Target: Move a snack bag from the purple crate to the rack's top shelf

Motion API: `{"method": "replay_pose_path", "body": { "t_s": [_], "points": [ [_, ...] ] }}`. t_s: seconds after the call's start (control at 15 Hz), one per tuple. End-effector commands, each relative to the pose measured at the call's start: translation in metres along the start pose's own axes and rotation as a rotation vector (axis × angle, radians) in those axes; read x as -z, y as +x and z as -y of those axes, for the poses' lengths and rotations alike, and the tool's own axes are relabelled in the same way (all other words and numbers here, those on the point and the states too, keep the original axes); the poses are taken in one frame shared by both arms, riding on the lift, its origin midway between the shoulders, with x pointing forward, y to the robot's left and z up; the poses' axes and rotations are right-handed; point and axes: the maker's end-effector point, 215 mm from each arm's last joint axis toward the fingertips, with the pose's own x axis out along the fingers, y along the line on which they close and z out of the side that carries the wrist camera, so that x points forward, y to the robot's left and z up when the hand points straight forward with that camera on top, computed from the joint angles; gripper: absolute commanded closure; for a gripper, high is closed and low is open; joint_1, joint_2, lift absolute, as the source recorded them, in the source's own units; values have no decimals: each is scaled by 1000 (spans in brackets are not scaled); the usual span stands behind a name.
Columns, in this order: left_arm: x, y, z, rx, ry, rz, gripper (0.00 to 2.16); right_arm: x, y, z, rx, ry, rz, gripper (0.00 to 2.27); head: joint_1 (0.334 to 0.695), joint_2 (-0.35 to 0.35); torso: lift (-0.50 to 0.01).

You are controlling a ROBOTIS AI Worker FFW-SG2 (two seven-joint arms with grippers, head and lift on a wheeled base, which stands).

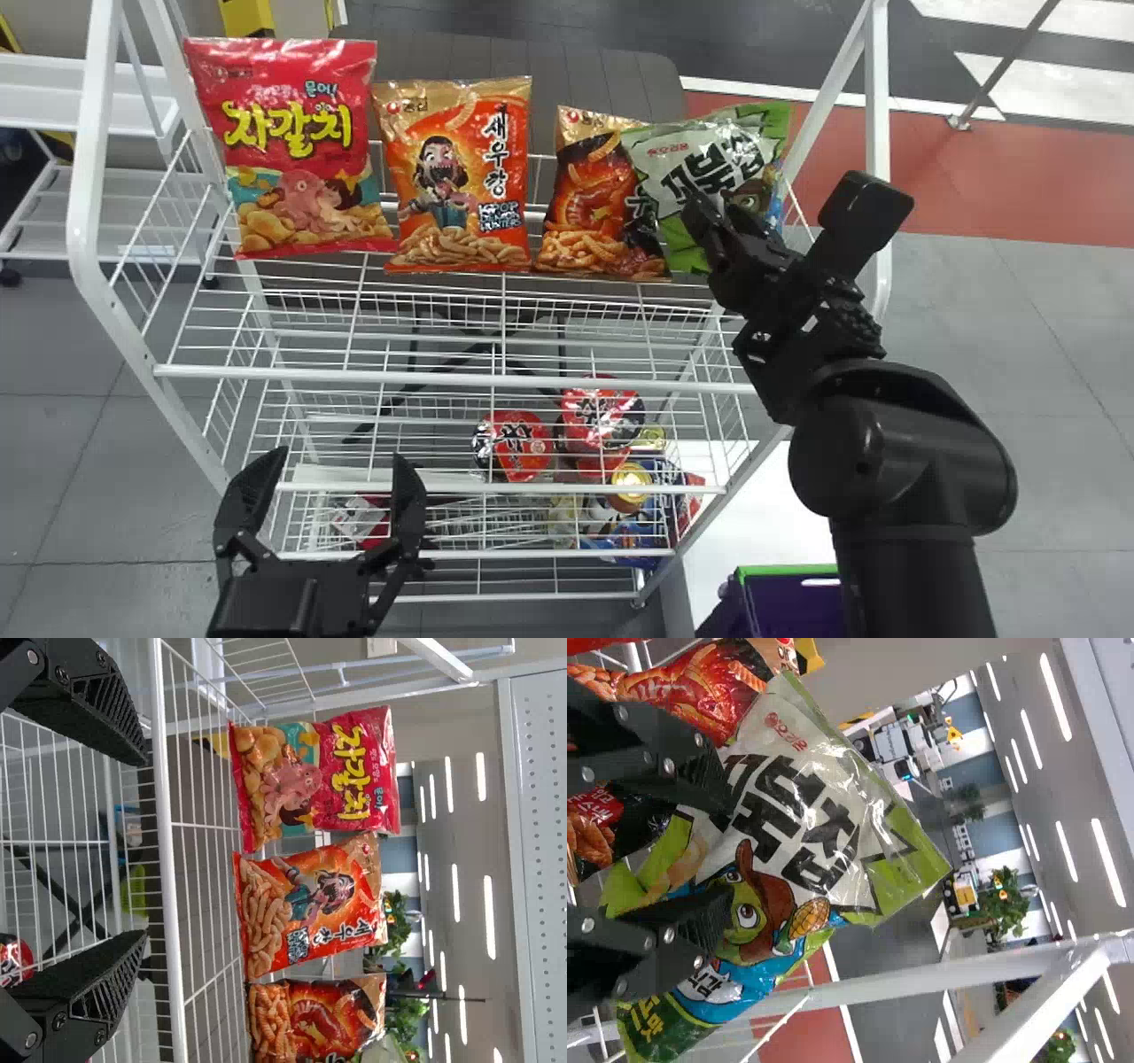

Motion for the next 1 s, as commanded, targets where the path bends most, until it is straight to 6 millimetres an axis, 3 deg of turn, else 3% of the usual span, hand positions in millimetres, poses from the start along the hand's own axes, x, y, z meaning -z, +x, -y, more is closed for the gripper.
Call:
{"method": "replay_pose_path", "body": {
  "t_s": [0.0,0.27,0.33,0.4,0.53,0.6,0.93],
  "points": [
    [1,0,0,-1,-1,-1,137,3,0,-4,-3,-4,-5,1899,695,-154,0],
    [2,0,0,0,1,-4,137,1,0,6,37,-11,7,1872,695,-155,0],
    [2,0,0,0,1,-4,137,2,1,10,51,-13,9,1750,695,-157,0],
    [1,0,0,0,-1,-2,137,-2,1,11,55,-16,23,1487,695,-160,0],
    [4,-1,0,0,2,-7,137,-4,1,15,70,-25,36,464,695,-166,0],
    [4,-1,0,0,1,-6,137,-4,2,19,80,-29,39,164,695,-169,0],
    [5,-1,0,-1,2,-9,137,-10,6,35,154,-38,64,140,695,-189,0]
  ]
}}
